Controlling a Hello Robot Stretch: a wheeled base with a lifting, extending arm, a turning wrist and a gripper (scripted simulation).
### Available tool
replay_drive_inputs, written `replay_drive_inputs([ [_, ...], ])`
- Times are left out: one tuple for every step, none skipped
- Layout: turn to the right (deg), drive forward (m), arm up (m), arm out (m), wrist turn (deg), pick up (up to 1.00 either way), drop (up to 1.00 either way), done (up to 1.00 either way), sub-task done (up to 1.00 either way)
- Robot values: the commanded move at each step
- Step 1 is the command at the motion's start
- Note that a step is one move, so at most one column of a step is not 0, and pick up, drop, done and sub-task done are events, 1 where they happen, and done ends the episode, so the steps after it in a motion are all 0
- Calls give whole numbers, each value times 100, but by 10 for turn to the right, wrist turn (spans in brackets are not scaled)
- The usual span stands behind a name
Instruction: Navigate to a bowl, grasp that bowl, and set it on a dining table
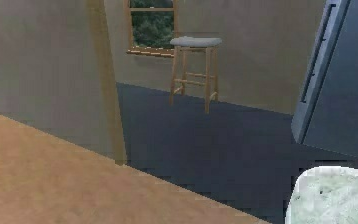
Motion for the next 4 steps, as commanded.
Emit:
replay_drive_inputs([
  [0, 0, 0, 0, 450, 0, 0, 0, 0],
  [0, 0, 0, 0, 450, 0, 0, 0, 0],
  [0, 0, 0, 0, 450, 0, 0, 0, 0],
  [0, 0, 0, 0, 150, 0, 0, 0, 0],
])
